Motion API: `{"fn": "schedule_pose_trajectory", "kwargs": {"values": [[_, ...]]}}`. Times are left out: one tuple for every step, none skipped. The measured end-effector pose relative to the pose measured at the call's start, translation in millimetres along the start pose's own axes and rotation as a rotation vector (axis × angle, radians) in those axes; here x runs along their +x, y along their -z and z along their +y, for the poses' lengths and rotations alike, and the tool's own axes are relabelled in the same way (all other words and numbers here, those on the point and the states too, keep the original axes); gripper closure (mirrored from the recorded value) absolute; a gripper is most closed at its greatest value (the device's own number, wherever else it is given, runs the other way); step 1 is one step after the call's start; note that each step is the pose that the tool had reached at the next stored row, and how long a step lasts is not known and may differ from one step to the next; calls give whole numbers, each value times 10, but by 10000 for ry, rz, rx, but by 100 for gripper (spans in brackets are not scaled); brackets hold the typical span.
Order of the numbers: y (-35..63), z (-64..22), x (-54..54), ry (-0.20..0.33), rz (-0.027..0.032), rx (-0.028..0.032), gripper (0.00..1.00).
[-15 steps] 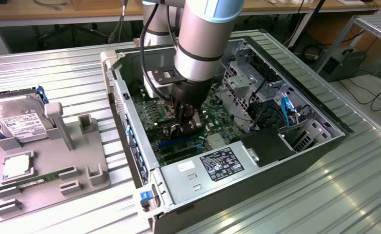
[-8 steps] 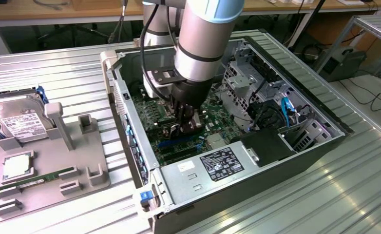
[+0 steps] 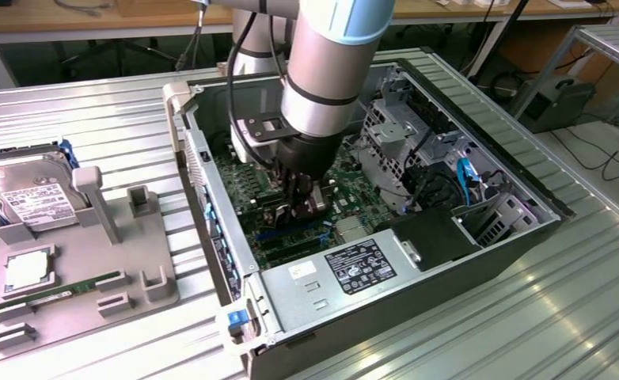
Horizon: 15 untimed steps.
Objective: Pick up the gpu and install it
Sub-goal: 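Insert the gpu into the slot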
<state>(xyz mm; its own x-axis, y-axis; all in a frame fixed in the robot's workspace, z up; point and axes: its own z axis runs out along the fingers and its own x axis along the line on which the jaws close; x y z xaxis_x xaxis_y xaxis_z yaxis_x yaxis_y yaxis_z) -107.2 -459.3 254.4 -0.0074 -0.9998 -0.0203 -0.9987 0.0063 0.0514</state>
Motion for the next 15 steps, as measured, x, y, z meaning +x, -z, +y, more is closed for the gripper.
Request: {"fn": "schedule_pose_trajectory", "kwargs": {"values": [[-6, 0, 0, -1, 3, -1, 74], [-12, 0, 1, -1, 5, -2, 74], [-16, 0, 1, -1, 5, -2, 74], [-21, 0, 1, -1, 4, -2, 74], [-26, -1, 1, 0, 0, 0, 74], [-27, -1, 1, 0, 1, 0, 74], [-29, -1, 0, 0, -8, 2, 74], [-34, -2, -1, 0, -17, 8, 73], [-32, -1, 0, -1, -10, 5, 73], [-29, -1, 0, -1, -4, 3, 67], [-22, 0, 0, -1, 1, 0, 60], [-9, 0, 0, -1, 1, 0, 60], [7, 1, 0, -1, -2, 1, 60], [48, 3, -1, -1, -2, 1, 60], [100, 5, -2, 0, -2, 2, 60]]}}
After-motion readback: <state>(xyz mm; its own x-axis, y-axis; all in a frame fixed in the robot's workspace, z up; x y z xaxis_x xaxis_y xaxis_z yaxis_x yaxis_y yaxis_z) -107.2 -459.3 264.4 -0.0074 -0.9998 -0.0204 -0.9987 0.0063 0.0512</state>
